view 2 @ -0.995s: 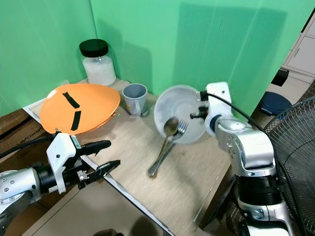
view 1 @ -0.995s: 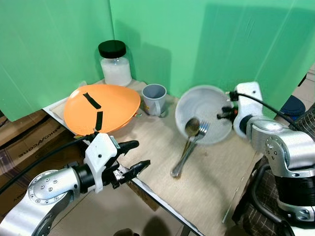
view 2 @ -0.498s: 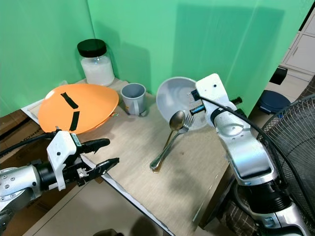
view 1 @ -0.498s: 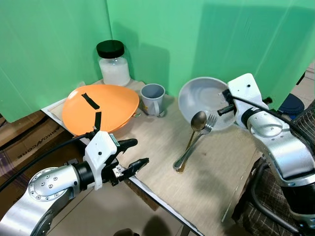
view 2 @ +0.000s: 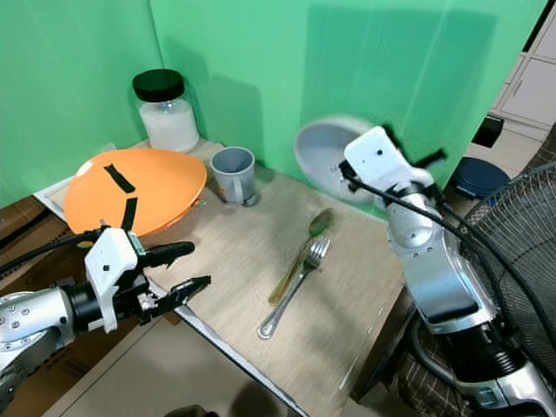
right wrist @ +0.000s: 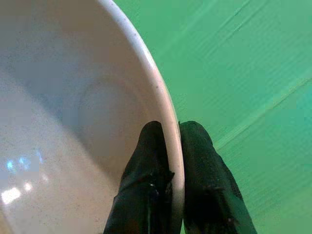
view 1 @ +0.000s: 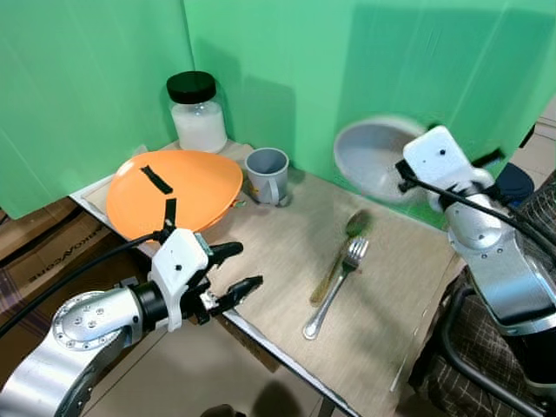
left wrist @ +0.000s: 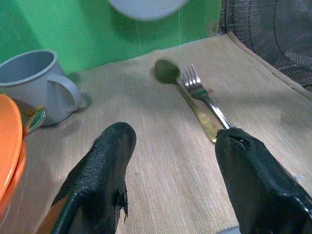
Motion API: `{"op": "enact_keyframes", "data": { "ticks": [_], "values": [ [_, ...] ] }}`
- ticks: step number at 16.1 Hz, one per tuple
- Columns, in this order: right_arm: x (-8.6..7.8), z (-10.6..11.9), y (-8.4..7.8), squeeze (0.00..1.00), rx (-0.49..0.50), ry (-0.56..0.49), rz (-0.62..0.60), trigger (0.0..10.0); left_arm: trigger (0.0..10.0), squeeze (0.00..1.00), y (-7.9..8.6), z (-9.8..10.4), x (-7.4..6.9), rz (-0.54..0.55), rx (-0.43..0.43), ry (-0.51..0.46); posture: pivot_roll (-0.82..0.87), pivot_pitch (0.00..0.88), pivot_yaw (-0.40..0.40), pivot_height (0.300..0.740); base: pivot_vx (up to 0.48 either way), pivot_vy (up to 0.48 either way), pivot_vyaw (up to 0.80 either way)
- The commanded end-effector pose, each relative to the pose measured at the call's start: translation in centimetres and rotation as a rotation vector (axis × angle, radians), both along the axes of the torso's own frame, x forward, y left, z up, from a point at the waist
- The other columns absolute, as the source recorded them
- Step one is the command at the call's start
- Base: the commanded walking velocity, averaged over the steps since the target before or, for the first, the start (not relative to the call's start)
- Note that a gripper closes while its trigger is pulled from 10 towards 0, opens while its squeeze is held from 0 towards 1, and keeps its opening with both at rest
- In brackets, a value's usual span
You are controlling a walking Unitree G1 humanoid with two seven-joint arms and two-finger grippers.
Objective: Setting the table
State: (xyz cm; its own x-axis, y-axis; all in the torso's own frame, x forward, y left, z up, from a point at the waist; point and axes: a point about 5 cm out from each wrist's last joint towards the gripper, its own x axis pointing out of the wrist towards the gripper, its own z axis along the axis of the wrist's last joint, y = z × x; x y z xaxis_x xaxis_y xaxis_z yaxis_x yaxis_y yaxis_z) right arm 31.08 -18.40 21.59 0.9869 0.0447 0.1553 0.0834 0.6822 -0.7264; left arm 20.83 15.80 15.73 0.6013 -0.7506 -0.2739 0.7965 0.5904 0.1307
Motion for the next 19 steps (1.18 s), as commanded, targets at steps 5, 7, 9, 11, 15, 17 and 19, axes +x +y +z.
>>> {"op": "enact_keyframes", "data": {
  "ticks": [5,7,9,11,15,17,19],
  "values": [
    [-2.9,2.2,-0.4,0.00,0.273,-0.143,0.117,0.0,10.0,0.00,-0.3,0.6,1.3,0.099,-0.026,-0.100,0.00,0.000,0.052,0.740,0.000,0.000,0.00],
    [-4.3,0.4,-0.1,0.00,0.583,0.004,0.156,0.0,10.0,0.00,-0.6,1.2,1.7,0.179,-0.073,-0.153,0.00,0.000,0.048,0.740,0.000,0.000,0.00],
    [-6.4,-1.1,0.0,0.00,0.774,0.097,0.163,10.0,10.0,0.00,0.0,1.7,2.1,0.382,-0.113,-0.179,-0.01,0.000,0.048,0.740,0.000,0.000,0.00],
    [-7.0,-1.1,-0.1,0.00,0.782,0.088,0.164,10.0,10.0,0.00,0.2,1.8,2.1,0.447,-0.095,-0.212,-0.01,0.000,0.047,0.740,0.000,0.000,0.00],
    [-7.7,-1.1,0.9,0.00,0.836,0.103,0.161,10.0,10.0,0.00,0.1,2.7,2.7,0.616,-0.115,-0.322,0.00,0.000,0.037,0.740,0.000,0.000,-0.53],
    [-7.5,-1.2,1.3,0.00,0.812,0.110,0.176,10.0,10.0,0.00,0.5,2.7,2.7,0.674,-0.120,-0.324,0.00,0.000,0.037,0.740,0.000,0.000,-0.40],
    [-7.2,-1.7,1.6,0.00,0.806,0.146,0.178,10.0,10.0,0.00,0.6,2.6,2.8,0.711,-0.144,-0.310,0.00,0.000,0.021,0.740,0.000,0.000,0.00]
  ]
}}
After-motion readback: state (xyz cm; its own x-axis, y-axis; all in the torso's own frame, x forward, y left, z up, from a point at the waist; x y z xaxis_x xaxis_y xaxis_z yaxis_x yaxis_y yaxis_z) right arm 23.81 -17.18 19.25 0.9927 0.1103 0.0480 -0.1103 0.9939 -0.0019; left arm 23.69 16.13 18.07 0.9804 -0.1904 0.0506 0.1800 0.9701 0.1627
